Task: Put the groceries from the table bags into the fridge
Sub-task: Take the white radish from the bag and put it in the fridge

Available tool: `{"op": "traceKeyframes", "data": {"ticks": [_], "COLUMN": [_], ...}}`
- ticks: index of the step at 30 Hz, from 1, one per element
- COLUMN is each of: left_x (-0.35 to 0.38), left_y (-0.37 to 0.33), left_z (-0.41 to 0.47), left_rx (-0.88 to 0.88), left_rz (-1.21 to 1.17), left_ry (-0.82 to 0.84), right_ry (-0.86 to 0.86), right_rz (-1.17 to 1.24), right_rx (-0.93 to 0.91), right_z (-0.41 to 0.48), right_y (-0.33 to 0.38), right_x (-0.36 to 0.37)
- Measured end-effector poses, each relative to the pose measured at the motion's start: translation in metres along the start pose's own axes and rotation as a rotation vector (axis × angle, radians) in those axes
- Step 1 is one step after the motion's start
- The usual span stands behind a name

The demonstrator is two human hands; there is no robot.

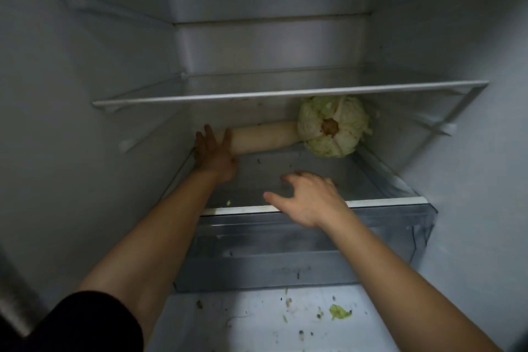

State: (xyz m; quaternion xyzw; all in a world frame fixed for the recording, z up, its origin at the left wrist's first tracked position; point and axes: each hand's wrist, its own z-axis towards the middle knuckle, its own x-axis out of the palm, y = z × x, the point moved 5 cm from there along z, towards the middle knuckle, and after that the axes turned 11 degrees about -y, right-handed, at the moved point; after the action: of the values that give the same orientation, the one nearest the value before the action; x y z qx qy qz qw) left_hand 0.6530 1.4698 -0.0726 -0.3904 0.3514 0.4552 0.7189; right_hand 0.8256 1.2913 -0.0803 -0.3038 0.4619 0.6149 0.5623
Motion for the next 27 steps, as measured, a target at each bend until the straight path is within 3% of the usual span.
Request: {"op": "traceKeyframes", "data": {"ticks": [4,10,13,21,27], "left_x": [-0.023,-0.073,-0.069,-0.051,-0.113], "left_y": [-0.019,-0.045,-0.052,-0.037,-0.030], "left_z": [-0.045,-0.147,-0.200,-0.324,-0.373], "left_rx": [-0.045,-0.013,-0.002,0.065,0.134], "left_rz": [0.001,-0.034,0.026,0.184,0.237], "left_ry": [0.042,-0.247,-0.243,-0.217,-0.318], "right_ry": [-0.109,-0.419,-0.495,-0.422,-0.426], "right_rz": [0.027,-0.051,-0.084,-0.080,-0.047], "right_rx": [0.049,0.036,-0.048,-0.107,-0.070], "right_z": [-0.007,-0.049,-0.082,-0.145,-0.196], "right_y": [-0.002,-0.005,-0.017,-0.033,-0.014], "right_x": [-0.011,-0.023,-0.016,0.005,-0.026]}}
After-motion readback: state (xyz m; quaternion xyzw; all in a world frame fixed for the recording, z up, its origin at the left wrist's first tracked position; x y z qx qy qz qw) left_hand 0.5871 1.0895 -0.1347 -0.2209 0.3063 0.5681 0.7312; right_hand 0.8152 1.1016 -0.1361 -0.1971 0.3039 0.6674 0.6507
